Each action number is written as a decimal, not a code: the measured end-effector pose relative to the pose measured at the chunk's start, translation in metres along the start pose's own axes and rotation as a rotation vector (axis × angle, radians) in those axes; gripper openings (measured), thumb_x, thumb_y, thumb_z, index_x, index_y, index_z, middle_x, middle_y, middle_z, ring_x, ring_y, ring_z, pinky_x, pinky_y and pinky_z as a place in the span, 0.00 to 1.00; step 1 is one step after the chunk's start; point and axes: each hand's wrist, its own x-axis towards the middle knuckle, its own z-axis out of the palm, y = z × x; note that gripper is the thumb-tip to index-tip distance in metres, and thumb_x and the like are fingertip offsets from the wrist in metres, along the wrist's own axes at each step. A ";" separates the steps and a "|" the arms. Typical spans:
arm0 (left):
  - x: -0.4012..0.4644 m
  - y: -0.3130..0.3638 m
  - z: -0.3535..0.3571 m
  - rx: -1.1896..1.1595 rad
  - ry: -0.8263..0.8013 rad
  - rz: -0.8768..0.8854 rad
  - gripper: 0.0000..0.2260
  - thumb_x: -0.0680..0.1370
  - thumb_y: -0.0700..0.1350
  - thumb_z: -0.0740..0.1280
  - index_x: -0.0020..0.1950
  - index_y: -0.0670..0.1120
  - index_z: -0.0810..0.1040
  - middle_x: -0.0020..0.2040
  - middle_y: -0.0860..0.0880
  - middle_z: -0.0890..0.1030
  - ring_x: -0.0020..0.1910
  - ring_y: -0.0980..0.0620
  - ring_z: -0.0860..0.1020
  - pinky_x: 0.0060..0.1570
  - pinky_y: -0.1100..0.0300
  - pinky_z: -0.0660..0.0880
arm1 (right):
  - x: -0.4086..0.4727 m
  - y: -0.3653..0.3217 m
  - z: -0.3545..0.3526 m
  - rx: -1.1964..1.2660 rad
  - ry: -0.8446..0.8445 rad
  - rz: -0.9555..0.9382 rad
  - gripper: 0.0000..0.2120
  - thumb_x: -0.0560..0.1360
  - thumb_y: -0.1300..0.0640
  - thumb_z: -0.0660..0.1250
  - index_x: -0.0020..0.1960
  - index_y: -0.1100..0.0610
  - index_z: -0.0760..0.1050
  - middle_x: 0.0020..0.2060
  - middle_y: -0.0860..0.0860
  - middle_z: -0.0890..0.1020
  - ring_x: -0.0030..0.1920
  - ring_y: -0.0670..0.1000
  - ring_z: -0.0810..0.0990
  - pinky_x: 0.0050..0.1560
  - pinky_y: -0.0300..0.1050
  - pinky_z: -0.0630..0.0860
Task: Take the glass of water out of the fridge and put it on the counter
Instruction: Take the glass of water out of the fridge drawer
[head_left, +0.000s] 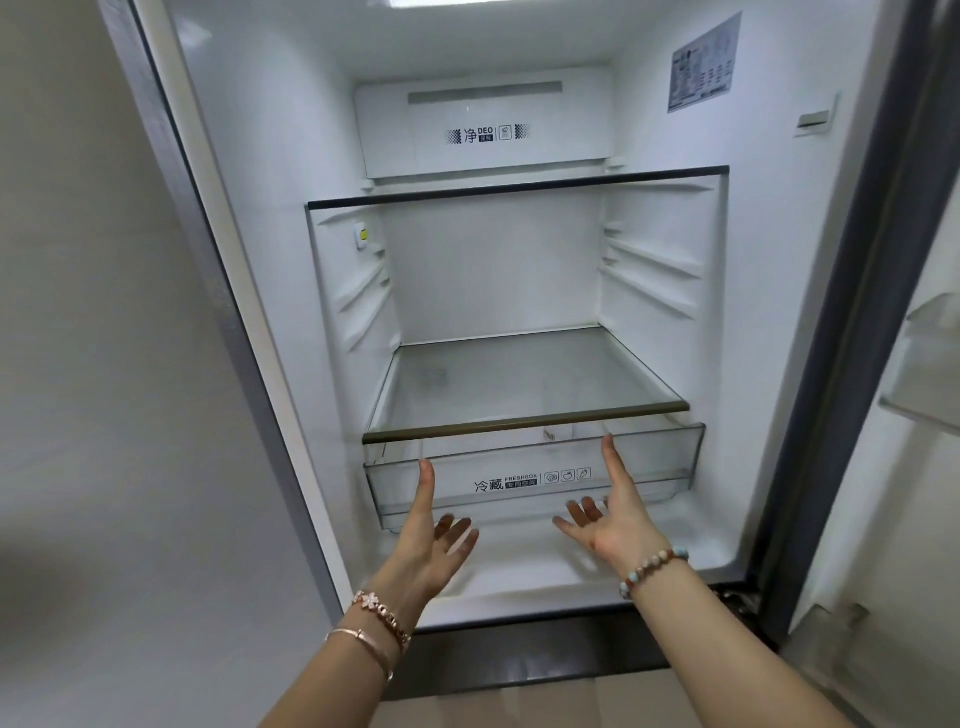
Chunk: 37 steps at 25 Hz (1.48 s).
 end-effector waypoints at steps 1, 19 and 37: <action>-0.005 -0.002 -0.003 0.007 -0.004 -0.003 0.43 0.68 0.63 0.71 0.75 0.47 0.57 0.64 0.41 0.69 0.65 0.41 0.73 0.62 0.47 0.75 | -0.005 0.002 -0.004 0.007 0.003 0.007 0.52 0.61 0.38 0.78 0.75 0.58 0.58 0.60 0.57 0.67 0.63 0.57 0.71 0.69 0.67 0.67; -0.078 -0.039 -0.020 0.104 0.049 0.011 0.49 0.63 0.69 0.67 0.78 0.51 0.55 0.71 0.42 0.68 0.61 0.43 0.76 0.50 0.45 0.79 | -0.061 0.013 -0.051 0.053 -0.004 0.015 0.38 0.59 0.46 0.79 0.61 0.58 0.65 0.54 0.58 0.70 0.54 0.57 0.73 0.68 0.57 0.71; -0.095 -0.037 -0.033 0.023 0.091 0.013 0.54 0.65 0.64 0.71 0.79 0.43 0.47 0.66 0.40 0.71 0.61 0.40 0.77 0.64 0.45 0.73 | -0.084 0.026 -0.055 0.040 0.028 0.014 0.37 0.63 0.45 0.78 0.62 0.56 0.62 0.57 0.59 0.70 0.57 0.58 0.73 0.67 0.55 0.71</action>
